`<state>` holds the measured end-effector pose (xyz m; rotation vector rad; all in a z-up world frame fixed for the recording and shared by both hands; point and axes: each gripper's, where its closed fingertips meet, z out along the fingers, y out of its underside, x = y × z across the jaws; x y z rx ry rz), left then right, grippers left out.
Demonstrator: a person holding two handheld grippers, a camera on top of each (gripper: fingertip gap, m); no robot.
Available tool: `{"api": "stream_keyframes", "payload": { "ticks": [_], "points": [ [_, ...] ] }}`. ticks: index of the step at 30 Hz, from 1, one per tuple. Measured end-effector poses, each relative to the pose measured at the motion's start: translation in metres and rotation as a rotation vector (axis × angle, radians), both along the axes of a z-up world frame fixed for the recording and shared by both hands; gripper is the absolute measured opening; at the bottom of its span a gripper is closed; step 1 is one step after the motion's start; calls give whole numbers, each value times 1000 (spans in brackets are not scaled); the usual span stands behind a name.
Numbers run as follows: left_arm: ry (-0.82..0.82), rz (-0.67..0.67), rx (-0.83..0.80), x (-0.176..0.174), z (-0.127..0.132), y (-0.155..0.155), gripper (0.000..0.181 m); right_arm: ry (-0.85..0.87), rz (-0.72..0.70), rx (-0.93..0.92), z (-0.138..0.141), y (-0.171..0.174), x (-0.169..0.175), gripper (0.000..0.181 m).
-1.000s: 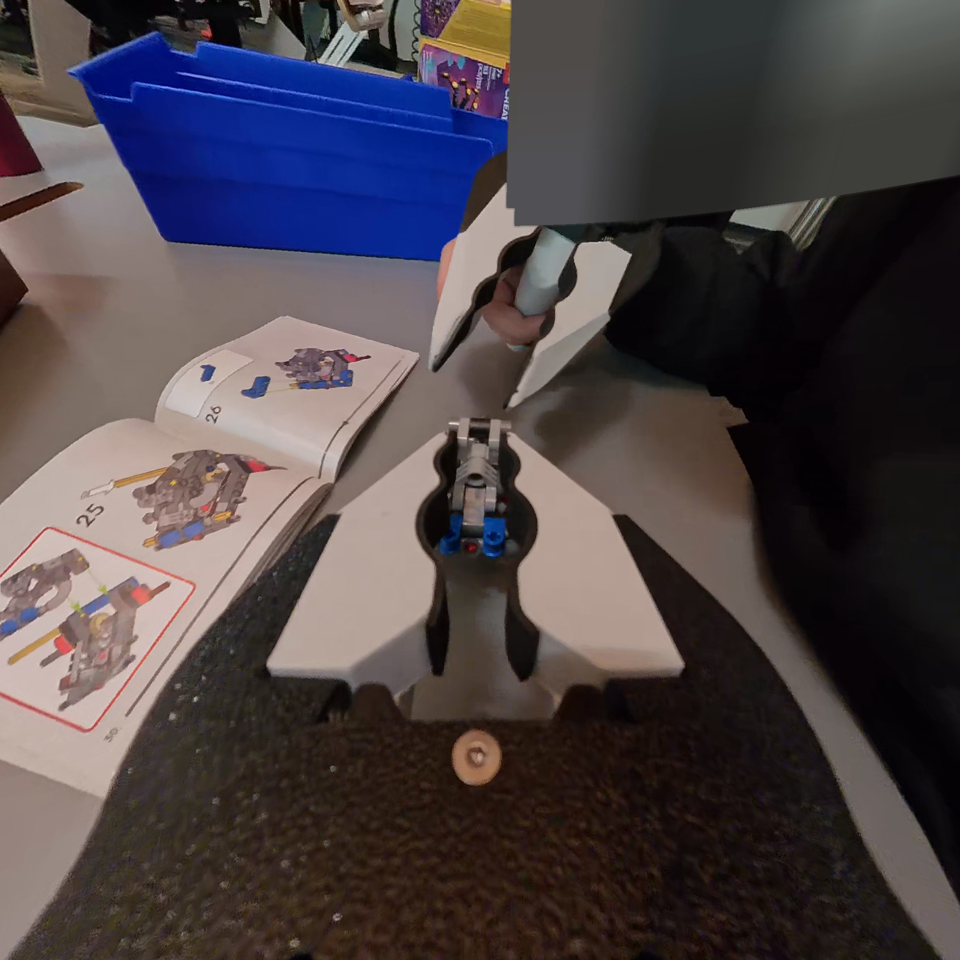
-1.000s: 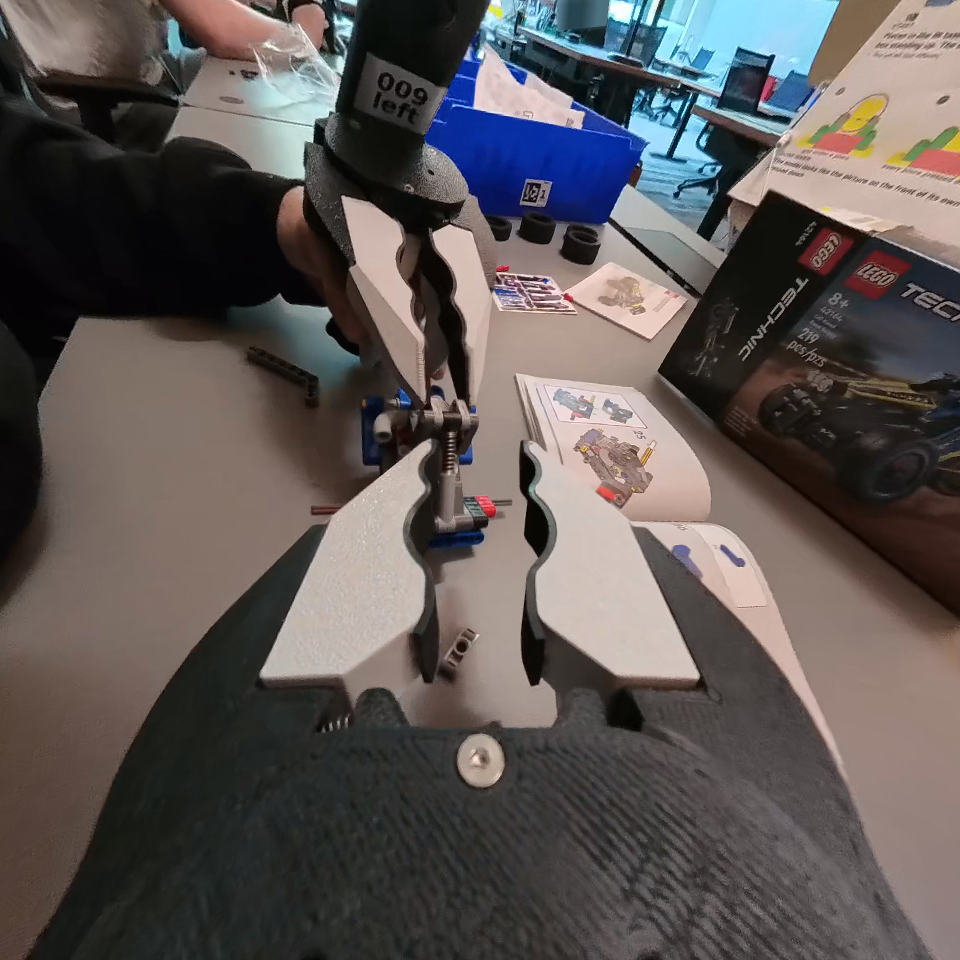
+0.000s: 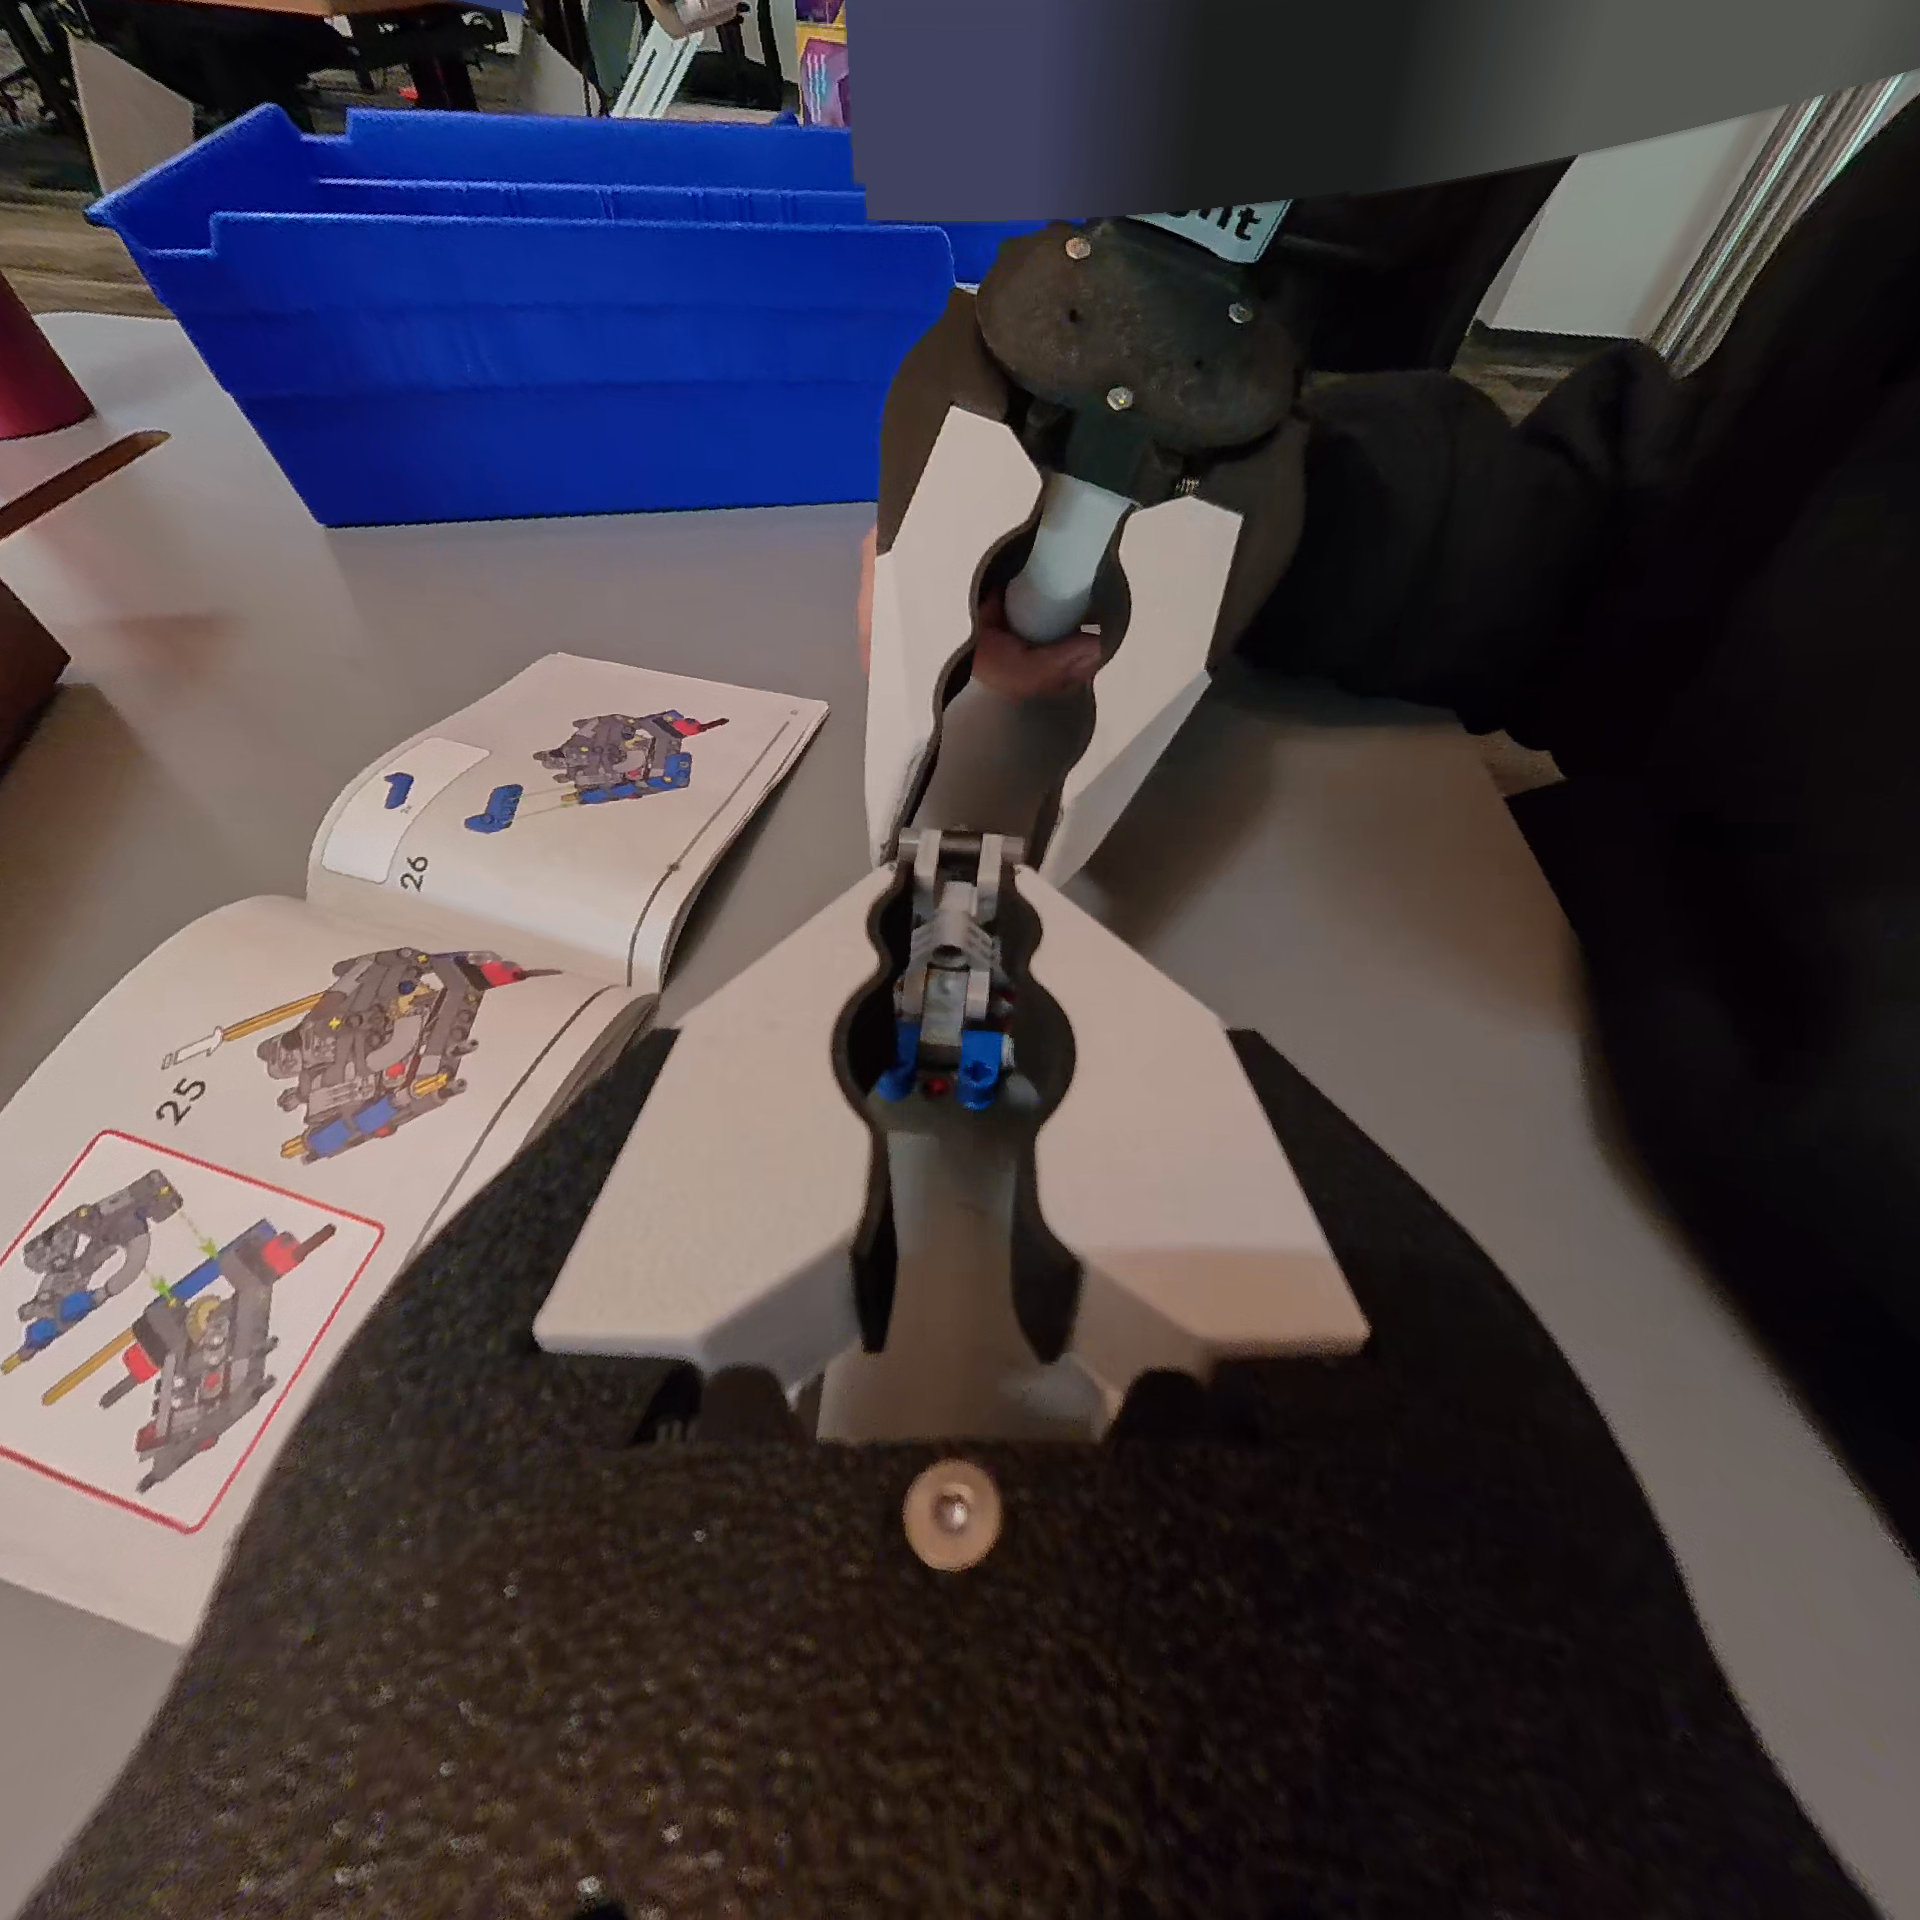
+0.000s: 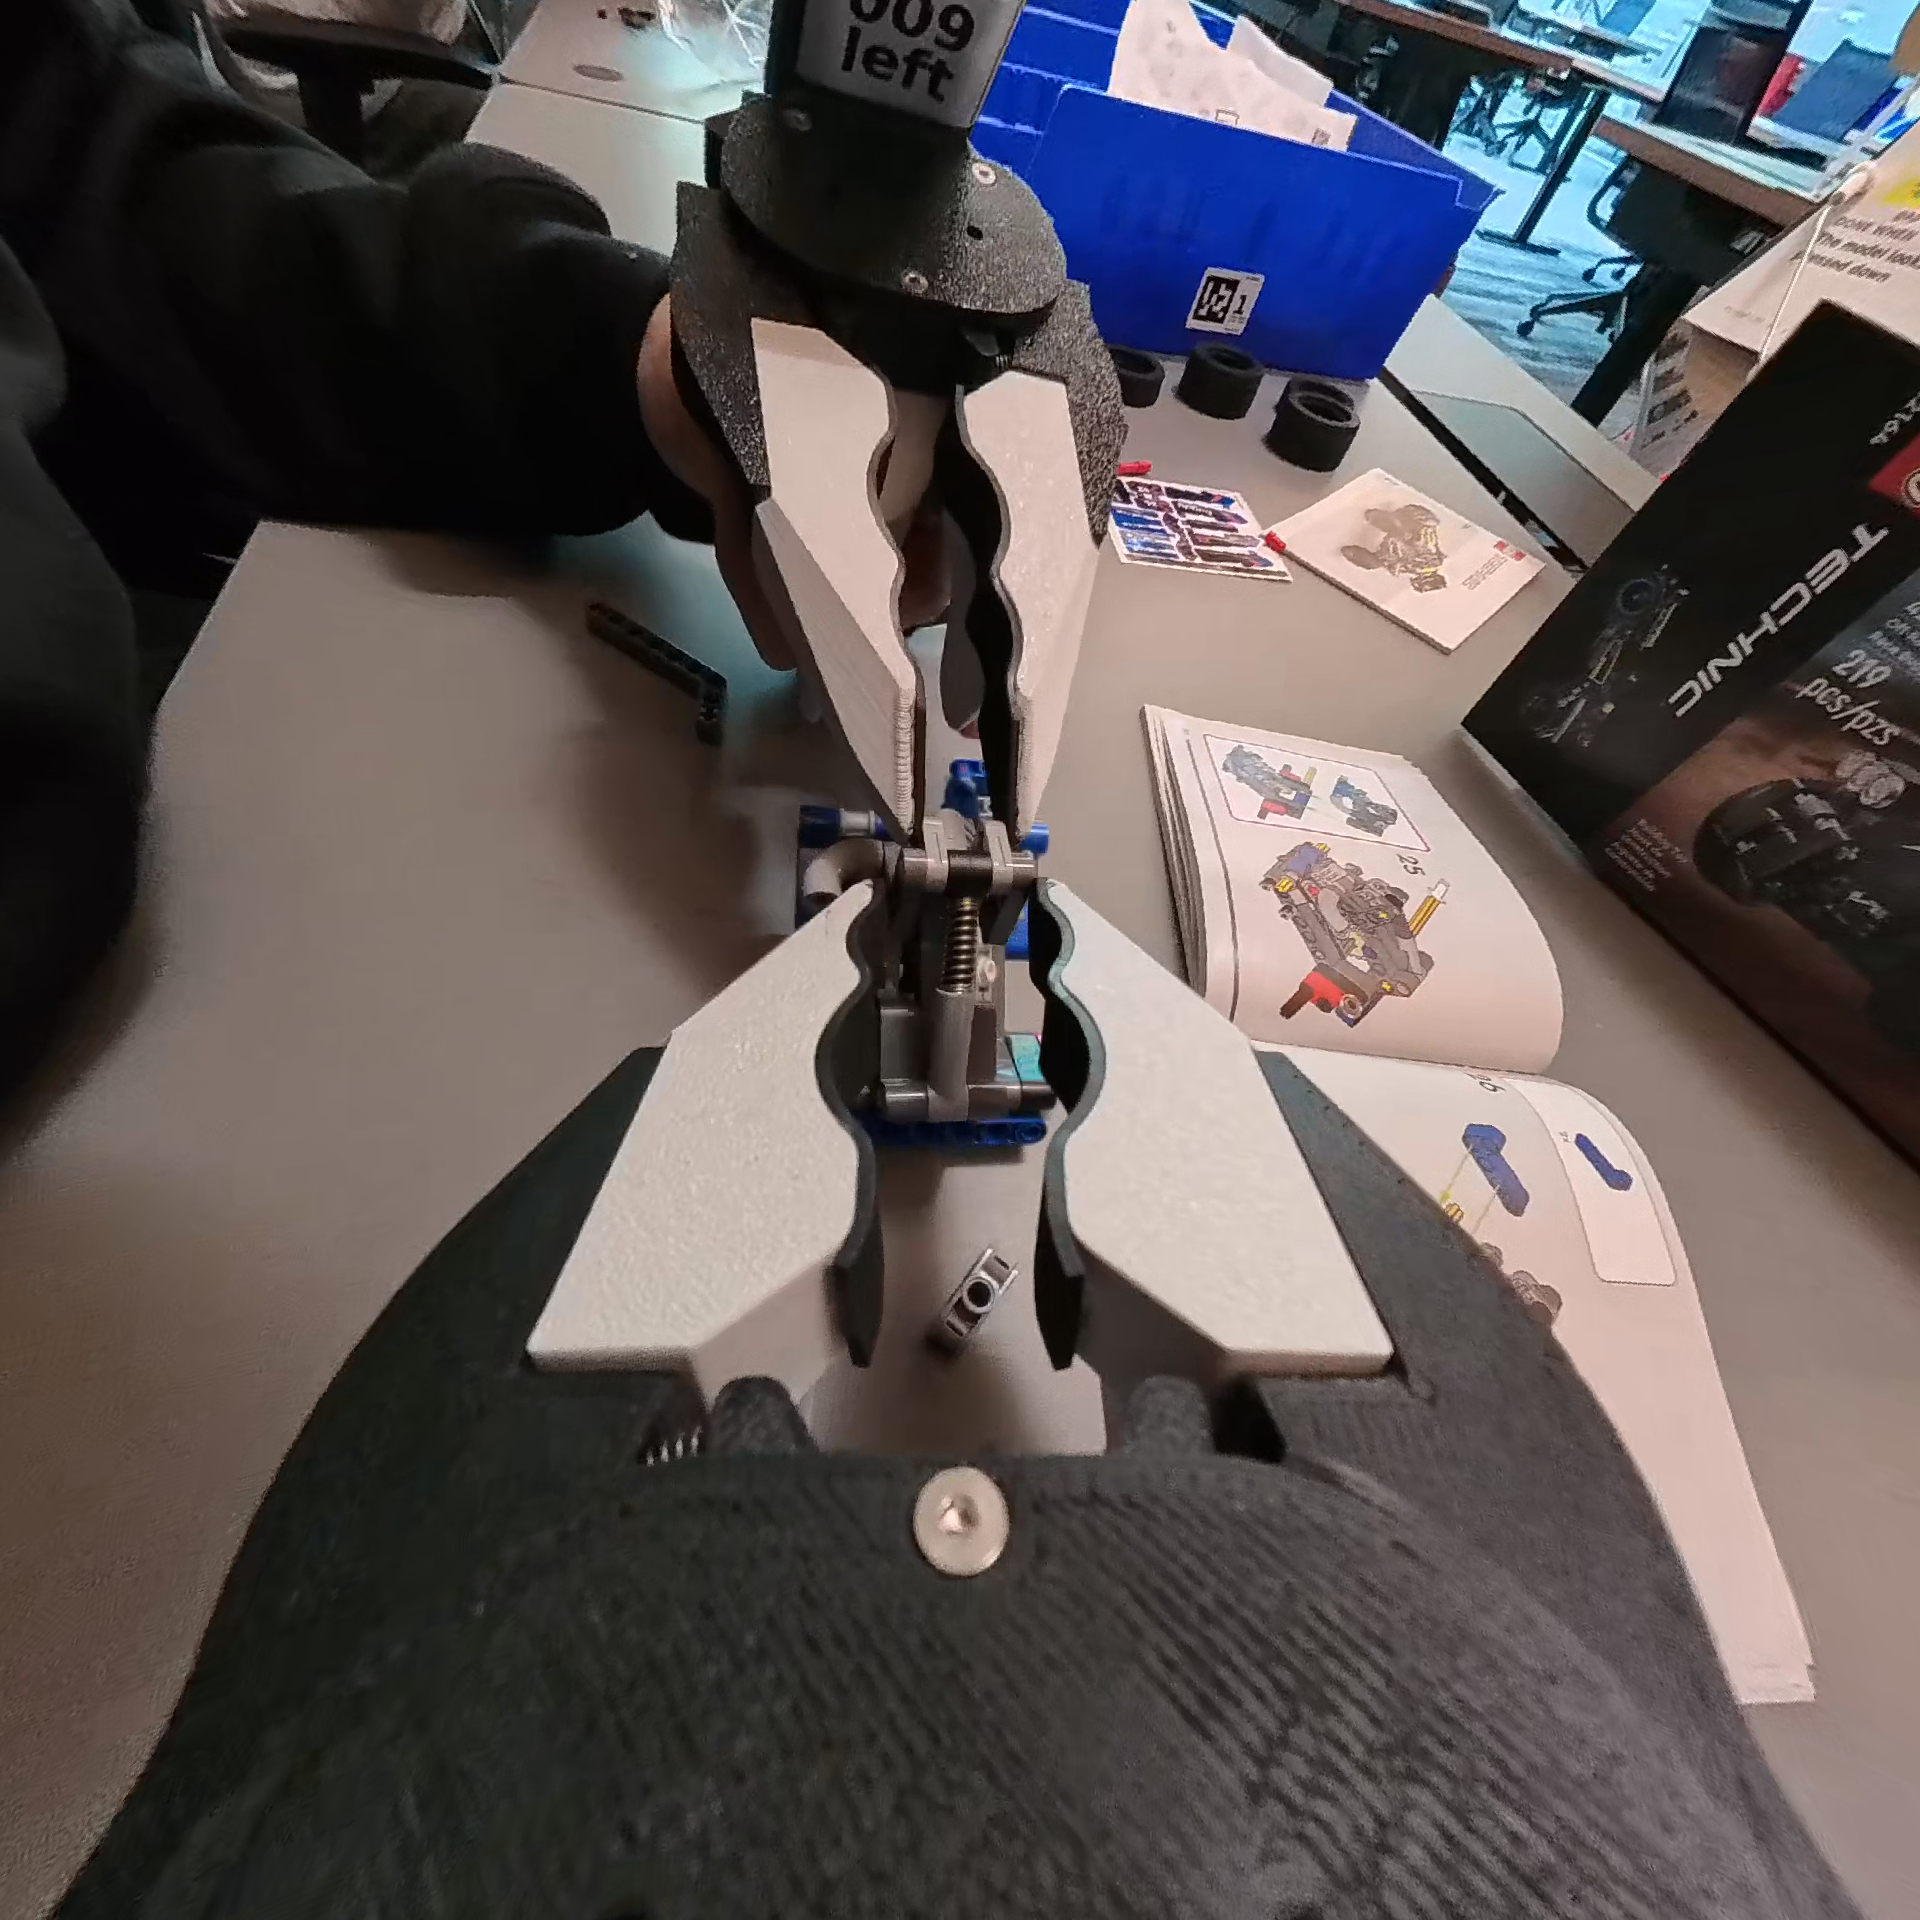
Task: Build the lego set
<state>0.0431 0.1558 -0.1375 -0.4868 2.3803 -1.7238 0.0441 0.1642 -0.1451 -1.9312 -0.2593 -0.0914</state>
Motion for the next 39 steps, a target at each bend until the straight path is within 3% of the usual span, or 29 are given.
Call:
{"api": "stream_keyframes", "payload": {
  "ticks": [9,23,29,39],
  "points": [
    [21,8,38,1,-7,9,21,-4,-13,1,-1,0,3,24],
    [-71,-23,99,-2,-13,1,13,-7,22,-1,-2,2,-4,22],
    [-124,9,128,2,-13,-1,13,-78,-30,-34,-11,3,5,31],
    [-143,40,178,5,-12,-2,13,-156,-27,-70,-15,3,4,25]
  ]
}}
